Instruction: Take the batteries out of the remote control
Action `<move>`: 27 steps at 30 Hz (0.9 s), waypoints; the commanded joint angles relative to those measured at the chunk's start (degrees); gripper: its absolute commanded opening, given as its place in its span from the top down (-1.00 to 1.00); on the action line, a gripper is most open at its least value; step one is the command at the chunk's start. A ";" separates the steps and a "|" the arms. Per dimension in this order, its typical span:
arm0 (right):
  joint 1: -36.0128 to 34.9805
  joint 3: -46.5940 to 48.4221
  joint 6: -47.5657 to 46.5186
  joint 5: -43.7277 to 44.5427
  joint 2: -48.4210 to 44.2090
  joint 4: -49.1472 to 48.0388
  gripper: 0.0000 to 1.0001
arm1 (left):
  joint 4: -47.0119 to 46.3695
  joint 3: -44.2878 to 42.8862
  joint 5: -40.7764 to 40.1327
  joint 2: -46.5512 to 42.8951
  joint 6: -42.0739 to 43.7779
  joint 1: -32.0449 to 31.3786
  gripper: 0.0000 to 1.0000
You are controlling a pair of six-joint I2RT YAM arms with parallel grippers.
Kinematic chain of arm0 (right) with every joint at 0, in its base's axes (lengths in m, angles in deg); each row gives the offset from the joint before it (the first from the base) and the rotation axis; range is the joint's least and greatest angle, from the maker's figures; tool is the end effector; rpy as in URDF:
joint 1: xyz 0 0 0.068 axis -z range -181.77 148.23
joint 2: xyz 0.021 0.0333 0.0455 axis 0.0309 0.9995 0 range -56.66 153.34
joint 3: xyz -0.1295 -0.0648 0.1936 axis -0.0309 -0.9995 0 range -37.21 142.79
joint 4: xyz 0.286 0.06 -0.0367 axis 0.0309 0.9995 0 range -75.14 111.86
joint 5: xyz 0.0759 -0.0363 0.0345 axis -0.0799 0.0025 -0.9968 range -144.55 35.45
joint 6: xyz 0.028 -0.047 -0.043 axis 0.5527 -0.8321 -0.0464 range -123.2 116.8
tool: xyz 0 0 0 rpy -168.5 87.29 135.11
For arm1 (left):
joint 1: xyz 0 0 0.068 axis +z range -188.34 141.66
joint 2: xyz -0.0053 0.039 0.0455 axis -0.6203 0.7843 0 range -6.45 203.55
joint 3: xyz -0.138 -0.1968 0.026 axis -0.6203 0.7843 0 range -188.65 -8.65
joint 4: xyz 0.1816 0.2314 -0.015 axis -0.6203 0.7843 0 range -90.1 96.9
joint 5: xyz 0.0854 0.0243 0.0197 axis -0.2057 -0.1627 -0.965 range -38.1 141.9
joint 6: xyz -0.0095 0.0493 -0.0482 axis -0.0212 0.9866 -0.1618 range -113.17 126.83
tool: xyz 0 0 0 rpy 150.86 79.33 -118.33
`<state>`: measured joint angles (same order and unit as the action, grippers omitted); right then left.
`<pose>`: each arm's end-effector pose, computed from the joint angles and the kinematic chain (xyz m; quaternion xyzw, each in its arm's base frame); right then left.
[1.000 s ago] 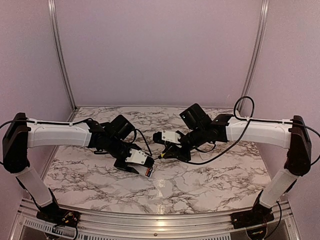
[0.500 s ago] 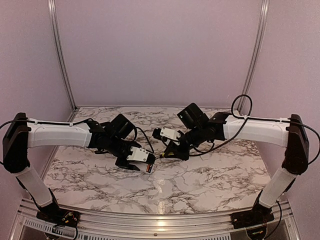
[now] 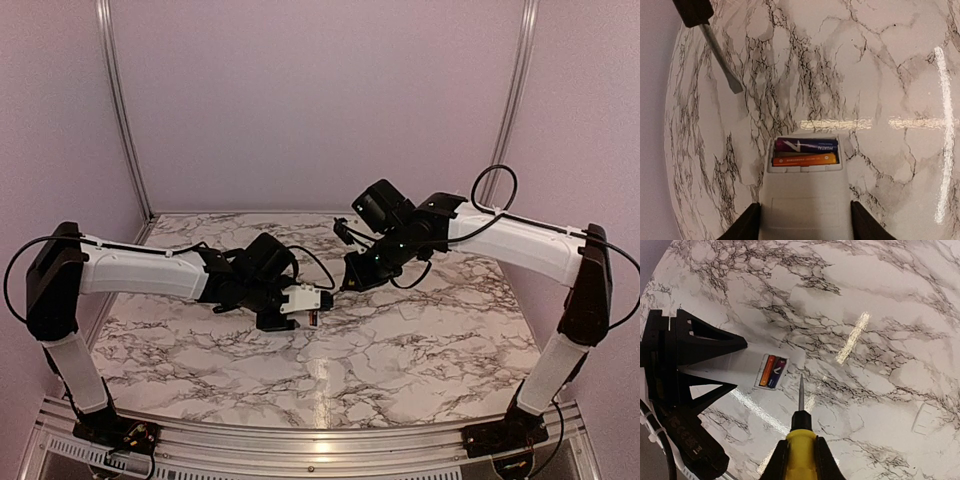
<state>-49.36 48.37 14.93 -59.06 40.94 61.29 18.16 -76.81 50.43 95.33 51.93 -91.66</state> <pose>0.2700 0.3022 0.2325 -0.2549 0.9272 0.1793 0.2077 0.2488 -0.3315 0.1326 0.7128 0.6206 -0.0113 0.3266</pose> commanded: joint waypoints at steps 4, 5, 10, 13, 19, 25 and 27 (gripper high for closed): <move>0.37 0.91 9.06 1.15 -0.07 1.60 1.00 | -2.44 -6.29 -7.38 3.93 -10.78 -2.23 1.00; 0.39 0.64 9.25 0.29 0.08 0.72 1.00 | -2.45 -6.70 -7.63 4.35 -11.63 -2.49 1.00; 0.73 -0.12 10.12 -2.07 1.71 -2.62 1.00 | -2.00 -7.46 -8.01 5.07 -13.97 -3.75 1.00; 1.28 -0.85 10.48 -2.17 2.38 -4.07 1.00 | -1.79 -7.57 -8.10 4.79 -16.31 -3.92 1.00; 1.71 -2.29 11.05 -2.76 3.28 -6.57 1.00 | -1.20 -8.10 -9.21 4.57 -19.53 -4.48 1.00; 1.71 -2.65 11.44 -3.67 3.13 -8.10 1.00 | -0.99 -8.01 -10.02 4.65 -20.81 -5.04 1.00; 1.71 -3.03 11.63 -3.40 2.40 -8.69 1.00 | -0.93 -7.89 -10.20 4.70 -21.10 -5.13 1.00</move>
<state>-47.81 45.44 25.58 -61.66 44.37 55.74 18.05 -83.00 41.05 99.68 32.67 -96.27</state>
